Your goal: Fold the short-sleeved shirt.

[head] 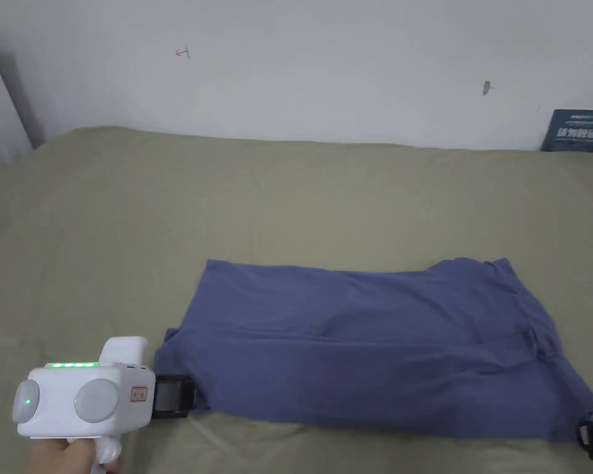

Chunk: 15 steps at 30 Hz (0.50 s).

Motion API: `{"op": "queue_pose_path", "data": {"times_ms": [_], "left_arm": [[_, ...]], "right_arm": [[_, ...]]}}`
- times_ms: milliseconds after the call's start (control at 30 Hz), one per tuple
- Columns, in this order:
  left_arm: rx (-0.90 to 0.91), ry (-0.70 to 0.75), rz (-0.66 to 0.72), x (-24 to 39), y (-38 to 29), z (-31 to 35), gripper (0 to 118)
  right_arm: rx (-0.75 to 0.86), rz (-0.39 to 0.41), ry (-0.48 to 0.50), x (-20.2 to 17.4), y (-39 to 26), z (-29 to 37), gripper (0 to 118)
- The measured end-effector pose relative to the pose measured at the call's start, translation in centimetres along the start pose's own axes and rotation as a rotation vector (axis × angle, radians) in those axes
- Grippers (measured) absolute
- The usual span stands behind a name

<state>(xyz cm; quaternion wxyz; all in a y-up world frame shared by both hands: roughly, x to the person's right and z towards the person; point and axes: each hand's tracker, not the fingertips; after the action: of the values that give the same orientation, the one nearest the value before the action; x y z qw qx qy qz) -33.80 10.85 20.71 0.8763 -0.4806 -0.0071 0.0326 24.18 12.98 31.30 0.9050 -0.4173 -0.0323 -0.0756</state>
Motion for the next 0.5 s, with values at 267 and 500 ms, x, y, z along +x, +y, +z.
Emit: {"op": "queue_pose_path", "data": {"times_ms": [267,500], "left_arm": [[0.009,0.091,-0.046,0.9,0.5,-1.9,27],[-0.022,0.009,-0.054,1.3,0.9,-1.9,6]], "right_arm": [[-0.019,0.019,-0.004,0.8,1.0,-2.3,2],[-0.072,-0.055,0.021,0.5,3.0,-5.2,107]]}}
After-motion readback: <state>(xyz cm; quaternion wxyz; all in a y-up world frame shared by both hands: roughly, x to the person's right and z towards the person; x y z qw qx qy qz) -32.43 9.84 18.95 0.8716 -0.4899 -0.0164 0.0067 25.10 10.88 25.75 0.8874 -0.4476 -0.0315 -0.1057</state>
